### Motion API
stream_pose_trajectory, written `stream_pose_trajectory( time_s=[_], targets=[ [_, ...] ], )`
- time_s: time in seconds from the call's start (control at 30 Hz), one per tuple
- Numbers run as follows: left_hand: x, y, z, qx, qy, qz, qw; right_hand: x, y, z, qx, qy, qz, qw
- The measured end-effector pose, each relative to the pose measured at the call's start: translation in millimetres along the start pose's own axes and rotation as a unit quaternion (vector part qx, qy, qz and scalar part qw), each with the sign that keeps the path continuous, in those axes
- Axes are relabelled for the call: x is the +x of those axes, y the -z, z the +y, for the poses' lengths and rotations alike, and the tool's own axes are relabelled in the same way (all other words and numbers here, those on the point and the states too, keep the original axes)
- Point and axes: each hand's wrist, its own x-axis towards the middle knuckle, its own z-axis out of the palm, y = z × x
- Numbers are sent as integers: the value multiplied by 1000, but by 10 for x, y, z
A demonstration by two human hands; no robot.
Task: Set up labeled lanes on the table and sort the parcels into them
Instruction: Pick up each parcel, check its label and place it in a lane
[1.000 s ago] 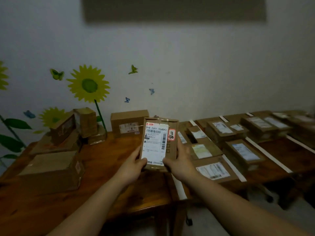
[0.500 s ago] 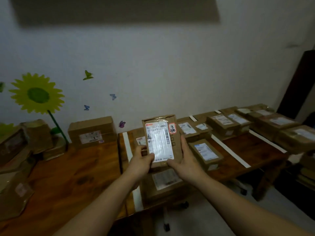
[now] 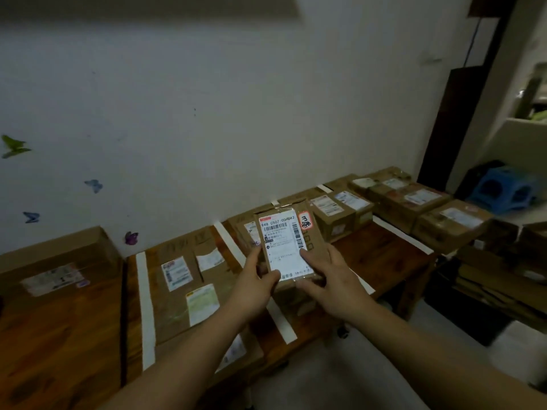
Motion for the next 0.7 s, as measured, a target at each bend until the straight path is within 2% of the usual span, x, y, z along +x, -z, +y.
stream_pose_trajectory(
  time_s=[0.1, 0.33, 0.4, 0.47, 0.53, 0.6, 0.63, 0.7],
  targets=[
    [313, -42, -25, 4, -3, -14, 1000, 208, -7, 220, -58, -11, -24, 998],
    [948, -312, 9, 17, -4, -61, 998, 638, 236, 653, -108, -40, -7, 993],
    [1121, -392, -75, 69, 14, -51, 996, 742, 303, 797, -100, -56, -4, 993],
    [1242, -455, -219, 170, 18, -47, 984, 854, 386, 980, -94, -56, -18, 994],
    [1292, -551, -392, 312, -1, -75, 947, 969, 481, 1215, -90, -52, -43, 994],
    [1291, -706, -600, 461, -14, -119, 879, 1055, 567, 1433, -85, -49, -78, 992],
    [1294, -798, -714, 500, 0, -140, 854, 1096, 602, 1535, -80, -44, -94, 991],
    [1297, -964, -910, 523, 58, -170, 833, 1171, 659, 1693, -71, -35, -111, 991]
  ],
)
